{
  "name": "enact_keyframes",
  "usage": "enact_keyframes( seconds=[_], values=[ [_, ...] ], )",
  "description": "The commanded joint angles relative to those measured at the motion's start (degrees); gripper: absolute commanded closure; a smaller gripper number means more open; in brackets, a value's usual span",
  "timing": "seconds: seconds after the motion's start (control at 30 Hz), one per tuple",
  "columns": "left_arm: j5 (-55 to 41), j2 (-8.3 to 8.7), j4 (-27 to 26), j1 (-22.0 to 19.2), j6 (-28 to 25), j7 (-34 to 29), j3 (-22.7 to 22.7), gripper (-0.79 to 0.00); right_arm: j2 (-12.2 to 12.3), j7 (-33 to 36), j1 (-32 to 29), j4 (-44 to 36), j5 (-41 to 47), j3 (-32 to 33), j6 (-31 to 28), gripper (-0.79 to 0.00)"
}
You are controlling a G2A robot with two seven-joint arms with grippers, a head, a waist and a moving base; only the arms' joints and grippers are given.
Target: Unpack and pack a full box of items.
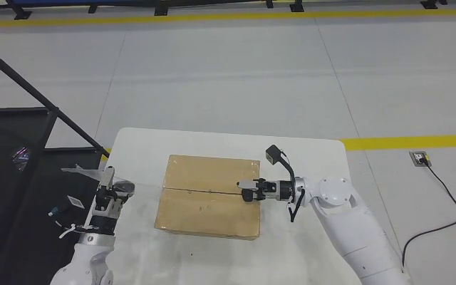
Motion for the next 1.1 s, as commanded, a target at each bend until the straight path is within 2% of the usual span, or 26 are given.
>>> enact_keyframes(
  seconds=[0.0, 0.27, 0.53, 0.8, 1.07],
  values=[
    [0.9, -0.07, -1.9, 0.5, 0.3, 0.0, 0.2, -0.785, 0.0, 0.0, 0.0, 0.0, 0.0, 0.0, 0.0, -0.785],
    [3.5, -0.43, -6.6, 0.7, 1.6, 0.0, 2.0, -0.785, 0.0, 0.0, 0.0, 0.0, 0.0, 0.0, 0.0, -0.785],
    [8.0, -0.82, -8.4, -0.2, 2.6, 0.0, 5.4, -0.785, 0.0, 0.0, 0.0, 0.0, 0.0, 0.0, 0.0, -0.785],
    [12.0, -1.31, -8.7, -1.3, 3.3, 0.9, 9.0, -0.785, 0.0, 0.0, 0.0, 0.0, 0.0, 0.0, 0.0, -0.785],
    [15.2, -1.83, -6.8, -3.9, 4.6, 1.0, 12.6, -0.785, 0.0, 0.0, 0.0, 0.0, 0.0, 0.0, 0.0, -0.785]
  ],
)
